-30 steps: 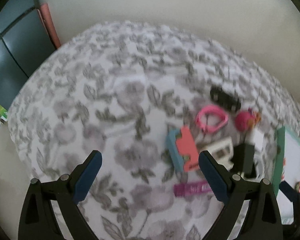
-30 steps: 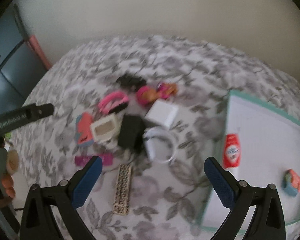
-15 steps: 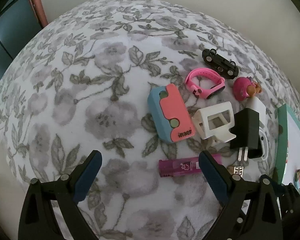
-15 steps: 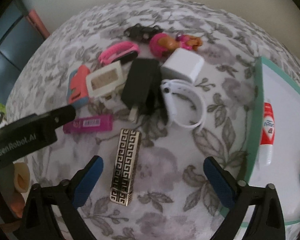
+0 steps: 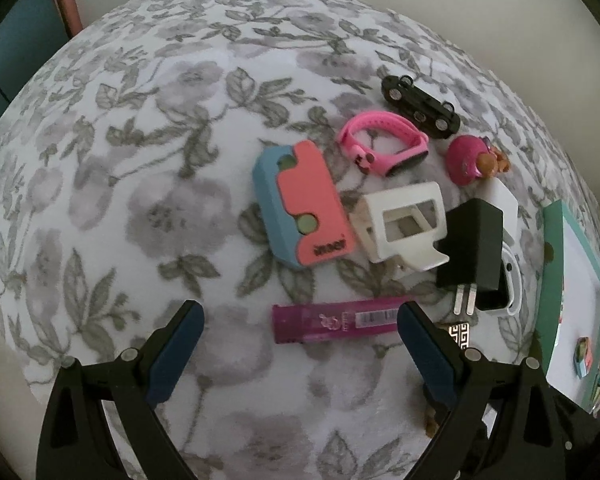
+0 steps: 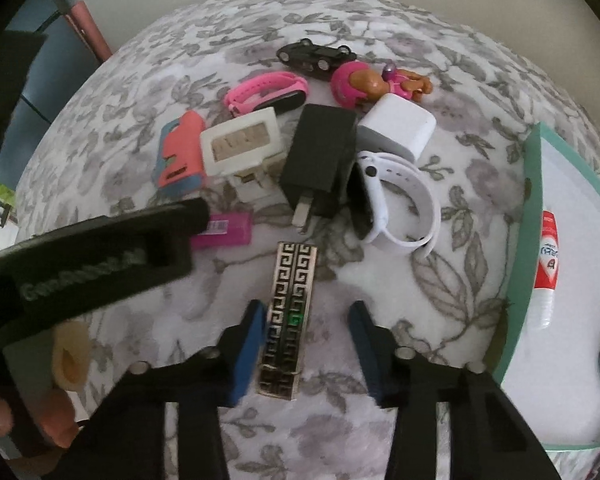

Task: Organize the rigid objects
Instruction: 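Move both tools back over the remaining objects, then grasp the gold patterned bar with the right tool while the left tool grasps the purple lighter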

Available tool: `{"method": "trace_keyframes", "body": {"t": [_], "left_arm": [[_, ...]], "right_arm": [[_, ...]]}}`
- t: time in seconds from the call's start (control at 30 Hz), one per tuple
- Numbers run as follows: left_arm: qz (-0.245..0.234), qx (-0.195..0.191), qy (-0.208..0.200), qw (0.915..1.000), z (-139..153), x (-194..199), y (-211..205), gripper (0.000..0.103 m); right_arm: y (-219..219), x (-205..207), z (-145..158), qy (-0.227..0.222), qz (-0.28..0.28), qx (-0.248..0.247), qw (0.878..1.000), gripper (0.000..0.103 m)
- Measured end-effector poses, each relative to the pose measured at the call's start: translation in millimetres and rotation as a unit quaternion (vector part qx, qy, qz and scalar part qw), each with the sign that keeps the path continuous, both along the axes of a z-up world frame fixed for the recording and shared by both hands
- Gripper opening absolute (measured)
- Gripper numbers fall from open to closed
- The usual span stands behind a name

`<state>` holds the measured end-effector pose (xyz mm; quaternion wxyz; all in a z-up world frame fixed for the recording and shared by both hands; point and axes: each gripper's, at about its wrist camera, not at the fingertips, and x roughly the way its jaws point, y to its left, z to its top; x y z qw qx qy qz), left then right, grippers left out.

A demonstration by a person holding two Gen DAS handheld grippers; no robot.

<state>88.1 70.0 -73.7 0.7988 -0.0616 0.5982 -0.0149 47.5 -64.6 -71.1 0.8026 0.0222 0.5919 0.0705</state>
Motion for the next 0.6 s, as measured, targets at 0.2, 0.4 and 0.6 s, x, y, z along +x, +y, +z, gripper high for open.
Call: {"method": "trace_keyframes", "body": {"t": [0.2, 0.4, 0.6], "left_arm": [[-0.008, -0.003, 0.004, 1.0000, -3.2, 0.3, -9.8, 0.097], [-0.010, -0.005, 0.009, 0.9999, -6.9, 2.1, -14.5, 0.097], [-0.006, 0.011, 0.013, 0.9998, -13.3, 14.0, -33.3, 0.097]], "right_arm": [[-8.5, -1.7, 0.5, 0.005, -0.008, -0.003, 1.000, 0.023], [-26.2, -5.4, 3.0, 0.009, -0.029, -0.017, 0.999, 0.023], [-48.4, -6.9, 2.0, 0.020, -0.053, -0.001, 0.998, 0.023]]}}
